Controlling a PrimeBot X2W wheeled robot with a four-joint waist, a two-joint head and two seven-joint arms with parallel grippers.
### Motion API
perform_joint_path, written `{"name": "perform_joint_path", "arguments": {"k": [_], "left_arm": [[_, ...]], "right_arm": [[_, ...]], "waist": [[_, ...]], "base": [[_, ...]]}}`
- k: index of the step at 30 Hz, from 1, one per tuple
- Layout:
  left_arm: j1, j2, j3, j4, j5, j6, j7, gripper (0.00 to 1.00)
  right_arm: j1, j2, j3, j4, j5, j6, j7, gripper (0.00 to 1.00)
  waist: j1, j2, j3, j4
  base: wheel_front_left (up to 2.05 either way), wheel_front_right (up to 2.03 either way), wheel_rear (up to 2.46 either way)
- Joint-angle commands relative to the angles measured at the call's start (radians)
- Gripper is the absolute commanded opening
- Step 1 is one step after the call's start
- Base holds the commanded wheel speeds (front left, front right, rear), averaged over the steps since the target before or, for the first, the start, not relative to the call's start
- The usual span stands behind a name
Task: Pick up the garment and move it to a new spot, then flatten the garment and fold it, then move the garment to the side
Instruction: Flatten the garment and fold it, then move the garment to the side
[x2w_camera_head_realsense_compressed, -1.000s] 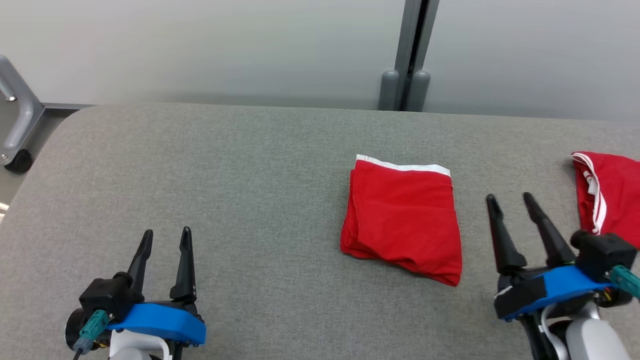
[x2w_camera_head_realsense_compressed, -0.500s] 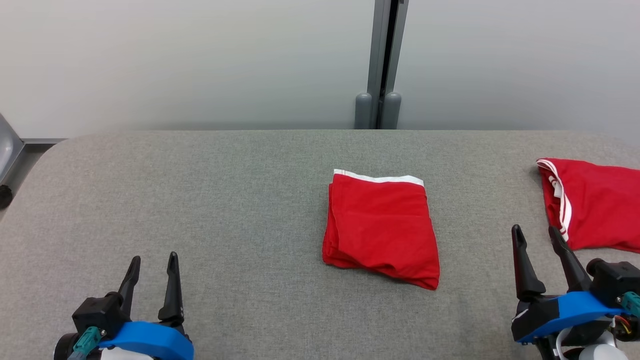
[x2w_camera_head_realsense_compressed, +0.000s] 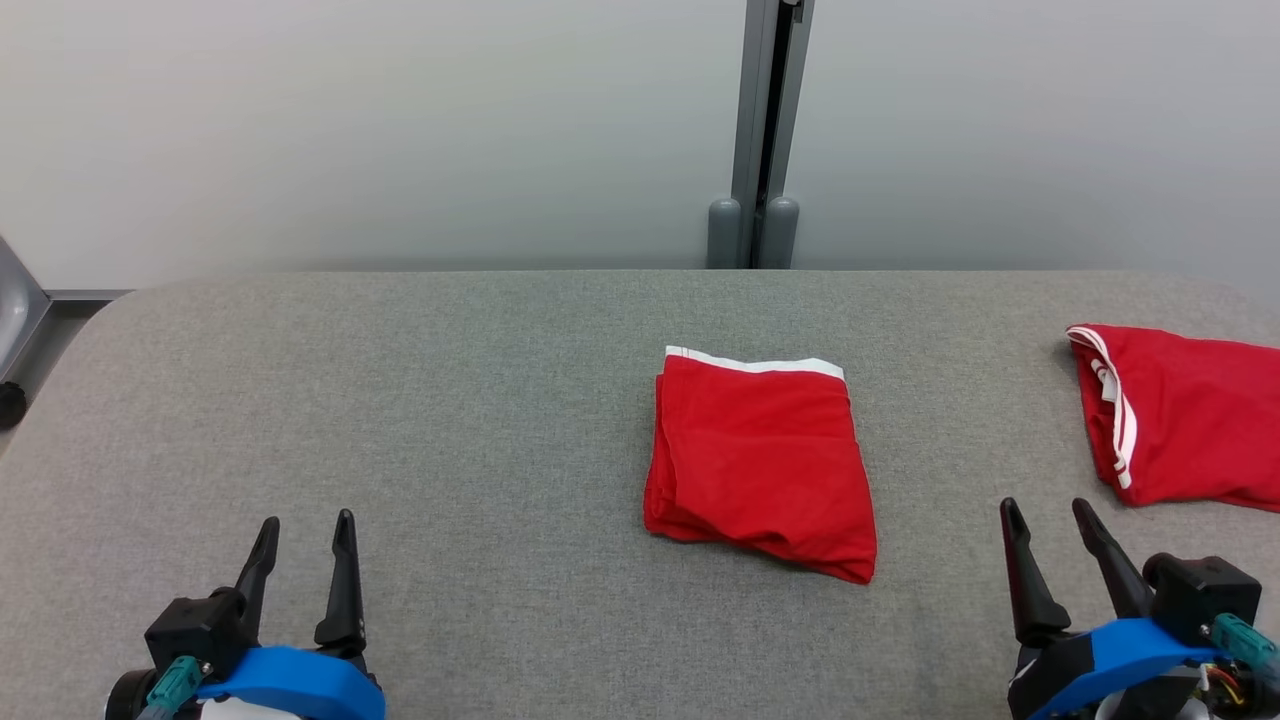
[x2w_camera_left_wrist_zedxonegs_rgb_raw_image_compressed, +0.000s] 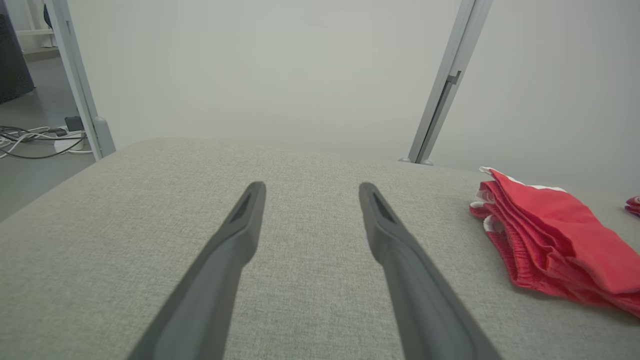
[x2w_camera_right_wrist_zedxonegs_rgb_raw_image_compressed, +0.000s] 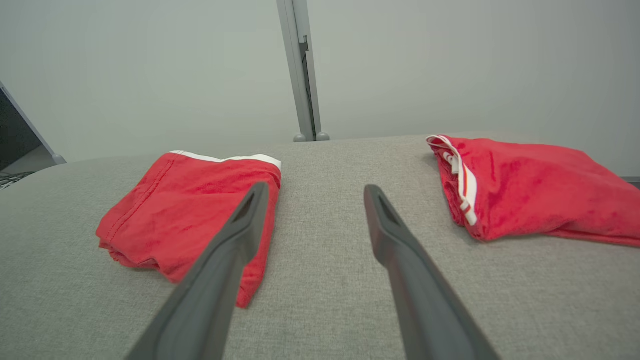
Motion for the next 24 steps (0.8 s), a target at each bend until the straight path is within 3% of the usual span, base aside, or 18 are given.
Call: {"name": "perform_joint_path", "arguments": {"k": [1, 24], "left_arm": [[0.003, 0.002, 0.001, 0.002, 0.007, 0.002, -0.004, 1.0], [-0.02, -0.006, -0.005, -0.013, 0.024, 0.007, -0.004, 1.0]], "right_arm": [[0.018, 0.0, 0.003, 0.002, -0.007, 0.0, -0.008, 1.0], [-0.057, 0.0, 0.01, 0.005, -0.013, 0.0, 0.034, 1.0]], "waist": [[0.0, 0.0001, 0.0, -0.001], [0.0, 0.0001, 0.031, 0.009]], "base": [[0.0, 0.0, 0.0], [0.0, 0.0, 0.0]]}}
